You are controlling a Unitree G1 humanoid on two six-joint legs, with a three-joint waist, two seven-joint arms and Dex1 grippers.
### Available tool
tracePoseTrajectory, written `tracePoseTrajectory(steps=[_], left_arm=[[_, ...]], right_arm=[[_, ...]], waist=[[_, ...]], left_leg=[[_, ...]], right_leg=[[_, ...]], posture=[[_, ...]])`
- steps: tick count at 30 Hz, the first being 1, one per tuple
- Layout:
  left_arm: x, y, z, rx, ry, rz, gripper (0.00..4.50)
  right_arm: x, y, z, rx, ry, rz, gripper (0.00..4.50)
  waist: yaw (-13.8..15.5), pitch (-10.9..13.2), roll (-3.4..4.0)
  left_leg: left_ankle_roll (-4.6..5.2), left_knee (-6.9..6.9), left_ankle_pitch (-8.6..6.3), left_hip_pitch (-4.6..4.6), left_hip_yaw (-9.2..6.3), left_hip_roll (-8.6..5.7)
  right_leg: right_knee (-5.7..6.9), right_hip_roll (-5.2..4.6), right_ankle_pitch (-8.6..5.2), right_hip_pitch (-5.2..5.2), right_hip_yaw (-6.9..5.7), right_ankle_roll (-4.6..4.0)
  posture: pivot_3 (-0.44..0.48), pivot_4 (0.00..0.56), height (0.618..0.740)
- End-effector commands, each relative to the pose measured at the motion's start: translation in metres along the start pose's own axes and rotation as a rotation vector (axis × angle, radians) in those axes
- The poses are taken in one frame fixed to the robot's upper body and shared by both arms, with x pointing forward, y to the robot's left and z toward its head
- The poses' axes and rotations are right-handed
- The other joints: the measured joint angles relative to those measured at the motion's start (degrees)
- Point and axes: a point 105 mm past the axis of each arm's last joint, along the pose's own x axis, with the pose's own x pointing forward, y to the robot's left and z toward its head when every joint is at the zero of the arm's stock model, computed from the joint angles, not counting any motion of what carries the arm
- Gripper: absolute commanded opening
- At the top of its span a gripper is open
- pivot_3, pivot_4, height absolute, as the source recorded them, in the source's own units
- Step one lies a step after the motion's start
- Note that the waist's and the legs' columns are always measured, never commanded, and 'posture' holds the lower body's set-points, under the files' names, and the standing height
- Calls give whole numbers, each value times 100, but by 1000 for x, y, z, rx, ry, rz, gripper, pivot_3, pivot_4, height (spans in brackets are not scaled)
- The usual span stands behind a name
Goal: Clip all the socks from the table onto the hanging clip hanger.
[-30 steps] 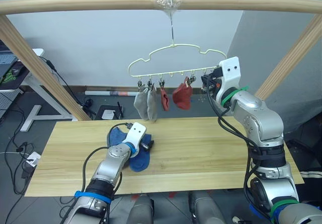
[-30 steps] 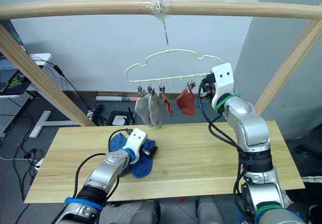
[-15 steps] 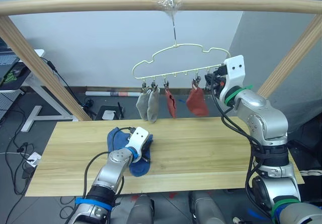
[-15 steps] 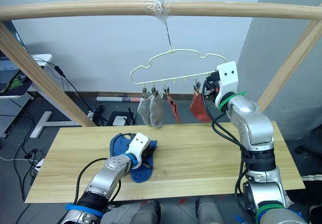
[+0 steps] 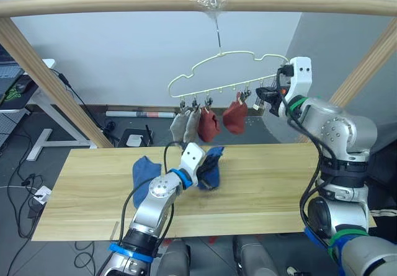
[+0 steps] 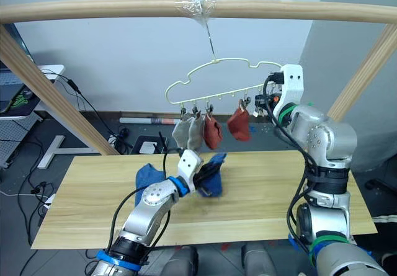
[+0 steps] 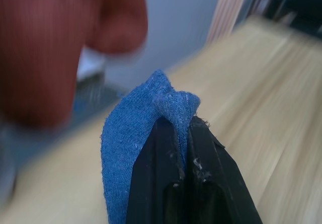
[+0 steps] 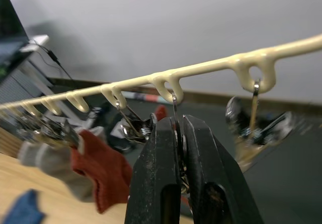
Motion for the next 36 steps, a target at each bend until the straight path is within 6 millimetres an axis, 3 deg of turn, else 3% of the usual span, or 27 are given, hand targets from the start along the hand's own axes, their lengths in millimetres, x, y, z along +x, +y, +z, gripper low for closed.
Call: tracePoseTrajectory(steps=[1,4,17,36], left_arm=[[8,-8,36,38,-153,-19,22],[17,-14,53,60,-226,-16,22],[45,-35,70,49,-311,-81,22],[62,-27,81,85,-364,-54,22]], right_arm=[[-8,-9,3,113,36,-52,0],[-10,-5,5,178,60,-53,0],[-14,0,4,274,76,-89,0],[-18,1,-4,242,94,-87,0]], waist=[[4,0,0],[17,1,2],[-20,1,4],[-39,1,4]], left_leg=[[0,1,0,0,0,-1],[0,5,0,-4,0,-3],[3,4,-2,-7,0,-4],[4,2,-2,-8,-1,-4]], right_leg=[[0,0,-1,1,0,1],[-2,-1,-3,1,0,6],[-6,-1,-4,0,-1,7],[-7,0,-4,0,-2,7]], posture=[[-47,213,740],[-65,206,740],[-83,203,740],[-105,198,740]])
